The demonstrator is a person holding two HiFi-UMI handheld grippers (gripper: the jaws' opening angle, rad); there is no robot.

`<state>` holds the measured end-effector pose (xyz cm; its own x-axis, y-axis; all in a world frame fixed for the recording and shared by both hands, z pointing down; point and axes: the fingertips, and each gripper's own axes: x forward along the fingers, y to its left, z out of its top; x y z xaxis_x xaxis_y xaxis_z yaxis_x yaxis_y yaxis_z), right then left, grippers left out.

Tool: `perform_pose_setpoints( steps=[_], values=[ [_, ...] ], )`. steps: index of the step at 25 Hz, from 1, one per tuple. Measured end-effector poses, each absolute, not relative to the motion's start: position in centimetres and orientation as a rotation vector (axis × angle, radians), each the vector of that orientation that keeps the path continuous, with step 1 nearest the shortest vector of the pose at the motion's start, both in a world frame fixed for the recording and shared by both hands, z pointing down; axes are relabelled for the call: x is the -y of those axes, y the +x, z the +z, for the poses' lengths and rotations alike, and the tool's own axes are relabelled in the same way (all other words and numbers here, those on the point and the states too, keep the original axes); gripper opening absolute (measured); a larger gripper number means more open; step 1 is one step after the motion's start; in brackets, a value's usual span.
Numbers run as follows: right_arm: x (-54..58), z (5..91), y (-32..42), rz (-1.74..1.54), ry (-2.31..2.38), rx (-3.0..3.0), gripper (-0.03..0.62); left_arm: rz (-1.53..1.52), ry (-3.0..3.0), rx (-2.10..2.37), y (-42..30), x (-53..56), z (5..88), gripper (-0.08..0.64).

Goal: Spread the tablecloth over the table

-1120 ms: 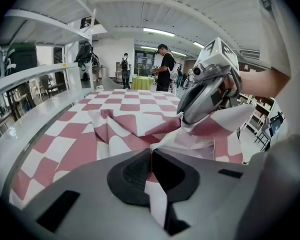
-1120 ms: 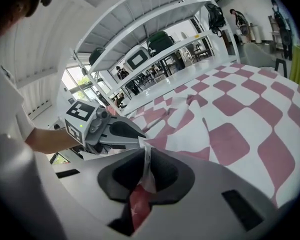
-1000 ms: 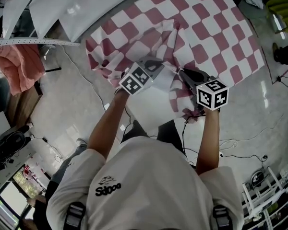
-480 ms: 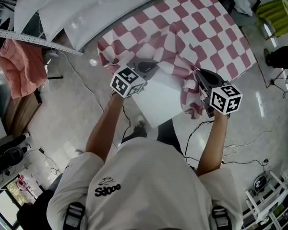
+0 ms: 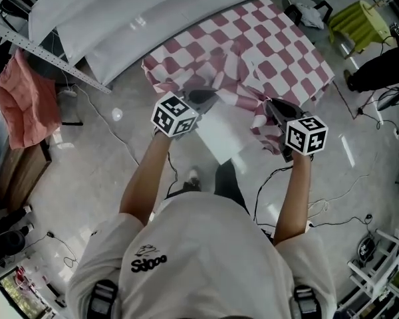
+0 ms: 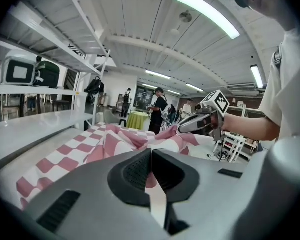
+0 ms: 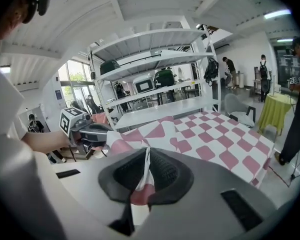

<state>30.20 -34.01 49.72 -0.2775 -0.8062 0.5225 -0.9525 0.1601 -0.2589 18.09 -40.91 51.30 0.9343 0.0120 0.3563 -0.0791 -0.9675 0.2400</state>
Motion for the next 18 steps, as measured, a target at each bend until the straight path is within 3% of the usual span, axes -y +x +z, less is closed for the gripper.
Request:
perform_pose_setpoints(
  steps=[18],
  values=[
    [23.3, 50.6, 23.3, 0.789, 1.658, 2.127, 0.043, 0.508, 2.749, 0.121, 11.0, 29.2, 50.1, 0.031]
  ],
)
